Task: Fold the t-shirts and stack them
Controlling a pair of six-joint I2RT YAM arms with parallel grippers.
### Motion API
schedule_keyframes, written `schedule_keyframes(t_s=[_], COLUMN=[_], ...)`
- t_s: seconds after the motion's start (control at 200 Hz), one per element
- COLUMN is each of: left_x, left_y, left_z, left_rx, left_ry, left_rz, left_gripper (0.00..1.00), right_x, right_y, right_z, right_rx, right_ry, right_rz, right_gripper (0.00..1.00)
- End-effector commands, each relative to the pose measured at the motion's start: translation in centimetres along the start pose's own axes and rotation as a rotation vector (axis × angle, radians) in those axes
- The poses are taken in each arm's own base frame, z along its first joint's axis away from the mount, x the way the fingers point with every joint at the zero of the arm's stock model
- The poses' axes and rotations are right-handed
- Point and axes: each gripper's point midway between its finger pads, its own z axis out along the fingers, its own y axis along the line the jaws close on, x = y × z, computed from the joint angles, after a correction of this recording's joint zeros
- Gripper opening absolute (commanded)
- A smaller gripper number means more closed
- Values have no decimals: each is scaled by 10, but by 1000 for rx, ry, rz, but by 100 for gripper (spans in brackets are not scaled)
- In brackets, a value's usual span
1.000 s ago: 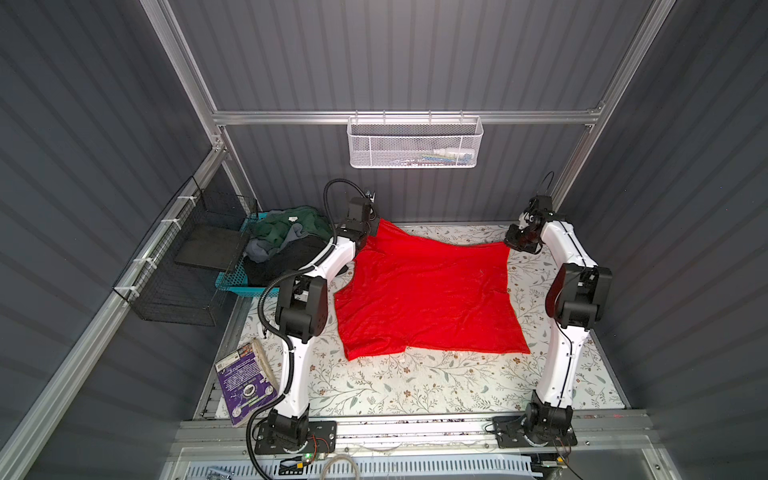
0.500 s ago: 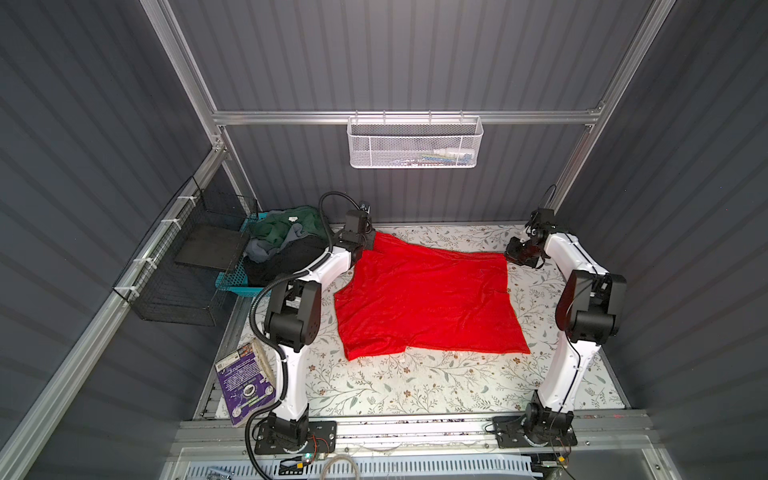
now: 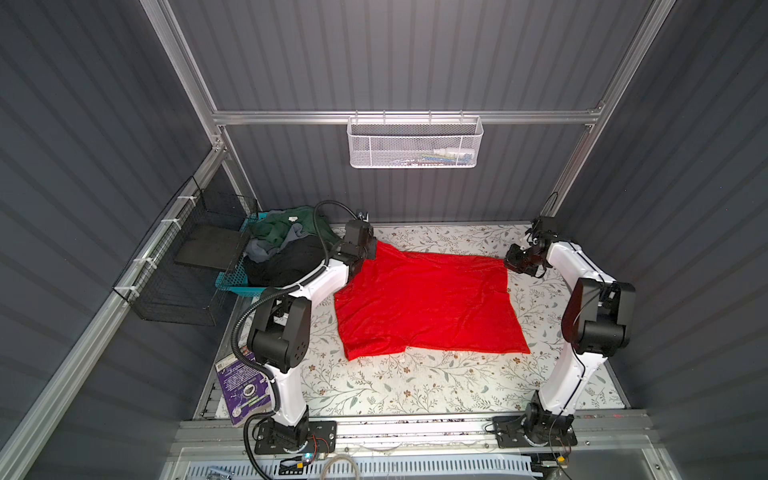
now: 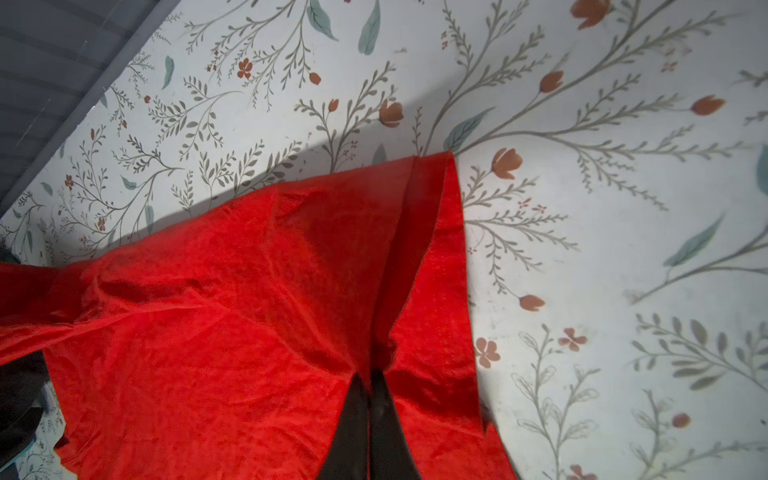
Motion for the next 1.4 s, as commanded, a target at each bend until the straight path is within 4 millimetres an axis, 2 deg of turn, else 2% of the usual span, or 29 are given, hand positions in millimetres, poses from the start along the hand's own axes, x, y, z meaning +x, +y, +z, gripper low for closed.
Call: schedule_keyframes(t_s=[0.0, 0.225, 0.45, 0.675, 1.025, 1.241, 1.391], left_x=[15, 47, 62, 72, 95, 99, 102], left_y=[3, 6, 16, 19, 22, 22, 21], left_z=[-14, -20, -26, -31, -32, -34, -33], left_rx=[-20, -44, -85, -95, -104, -104, -97], left_ry=[28, 96, 129, 146, 188, 192, 197], left_rz=[-45, -53, -73, -90, -97, -108, -109], left_gripper=[0, 0, 0, 0, 0, 0, 0], right_x=[2, 11, 21, 26, 43, 46, 47], right_y=[7, 10, 8, 3, -17, -31, -33], right_z=[-11, -21, -22, -31, -19, -14, -9], right_rx=[-20, -46, -53, -41, 2, 34, 40], right_ry=[-21, -30, -14, -28, 13, 16, 27], right_rz=[8, 28, 41, 53, 78, 100, 104], right_gripper=[0, 0, 0, 0, 0, 0, 0])
